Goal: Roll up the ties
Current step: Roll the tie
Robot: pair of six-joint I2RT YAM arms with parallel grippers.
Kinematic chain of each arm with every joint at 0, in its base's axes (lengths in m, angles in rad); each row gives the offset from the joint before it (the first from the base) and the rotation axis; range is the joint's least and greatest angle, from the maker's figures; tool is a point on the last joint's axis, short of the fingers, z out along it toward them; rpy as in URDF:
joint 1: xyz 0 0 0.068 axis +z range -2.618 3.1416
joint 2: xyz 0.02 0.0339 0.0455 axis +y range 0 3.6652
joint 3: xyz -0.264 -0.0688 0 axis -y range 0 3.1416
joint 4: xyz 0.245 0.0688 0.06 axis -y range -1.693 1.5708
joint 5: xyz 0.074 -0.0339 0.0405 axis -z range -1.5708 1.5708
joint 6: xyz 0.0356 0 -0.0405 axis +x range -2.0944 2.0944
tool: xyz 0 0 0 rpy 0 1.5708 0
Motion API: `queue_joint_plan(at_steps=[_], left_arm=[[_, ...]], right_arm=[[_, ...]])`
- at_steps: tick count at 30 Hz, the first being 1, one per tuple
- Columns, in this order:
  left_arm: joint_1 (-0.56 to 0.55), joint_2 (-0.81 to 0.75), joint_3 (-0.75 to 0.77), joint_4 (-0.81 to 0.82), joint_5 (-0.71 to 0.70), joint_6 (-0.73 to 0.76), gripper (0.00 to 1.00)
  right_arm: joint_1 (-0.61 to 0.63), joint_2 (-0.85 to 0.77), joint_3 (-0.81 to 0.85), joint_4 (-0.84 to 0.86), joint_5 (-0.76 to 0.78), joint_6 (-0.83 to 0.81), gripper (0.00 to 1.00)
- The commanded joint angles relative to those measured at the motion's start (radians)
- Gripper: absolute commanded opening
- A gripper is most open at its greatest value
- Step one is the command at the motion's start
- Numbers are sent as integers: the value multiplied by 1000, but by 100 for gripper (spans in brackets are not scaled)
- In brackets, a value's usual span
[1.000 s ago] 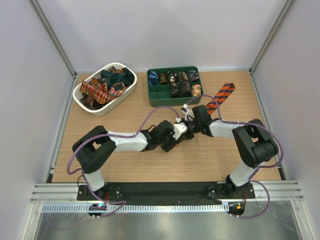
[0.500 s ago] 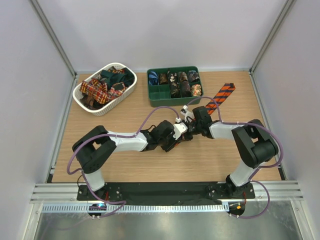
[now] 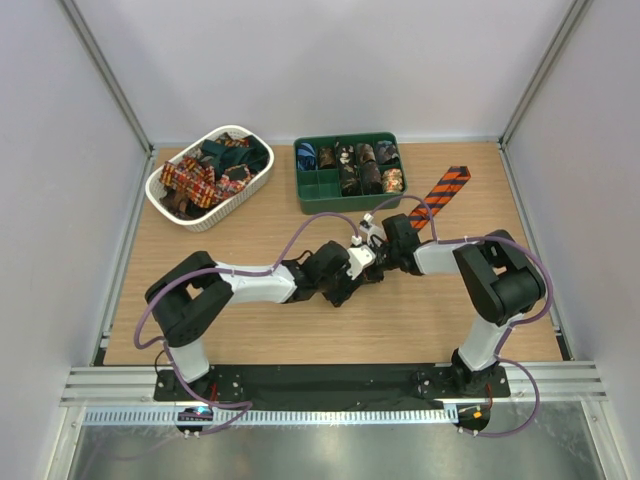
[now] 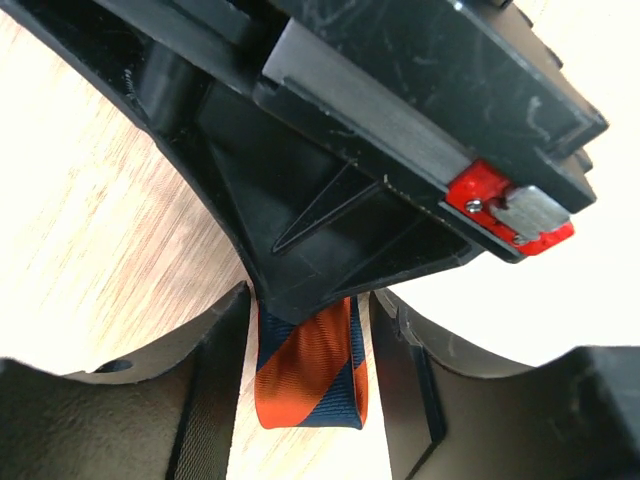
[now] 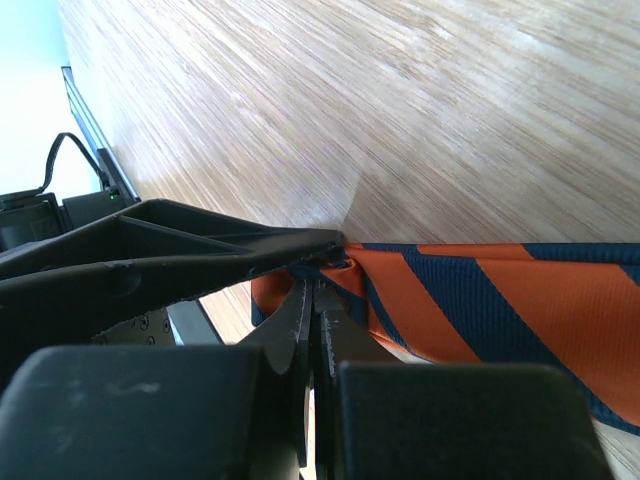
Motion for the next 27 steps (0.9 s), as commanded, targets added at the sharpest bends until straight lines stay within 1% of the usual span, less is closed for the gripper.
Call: queue_joint_plan(at_steps=[1,4,8,11,12,13,16,18,19,23,26,27], left_arm=[[-1,16,23,-60,-5,-2,53],[-1,30,53,-80,-1,10,52],[3,59,76,-89,-2,12,49],[14,72,87,-86,11,0,44],[18,73,87,-88,24,-2,40],[19,73,86,-88,28,-5,38],[19,63,64,-88,28,-7,35],[20,53,49,-77,27,-11,34],[20,52,37,-73,27,-14,33],[20,49,15,-59,28,-25,31],[19,50,7,-51,10,-26,31],[19,52,7,-50,-1,-28,31]], right_arm=[[3,5,17,-26,43,-37,1],[3,3,15,-20,39,-35,1],[5,-3,14,-24,36,-38,1],[5,-7,11,-23,39,-38,1],[3,-10,11,-24,39,-38,1],[3,-12,9,-24,40,-40,1],[3,-23,14,-23,45,-31,2],[0,-32,15,-26,48,-24,5],[-3,-36,21,-29,49,-23,5],[-20,-61,32,-35,60,-9,14],[-64,-119,29,-58,117,2,20],[-101,-144,23,-65,138,15,21]])
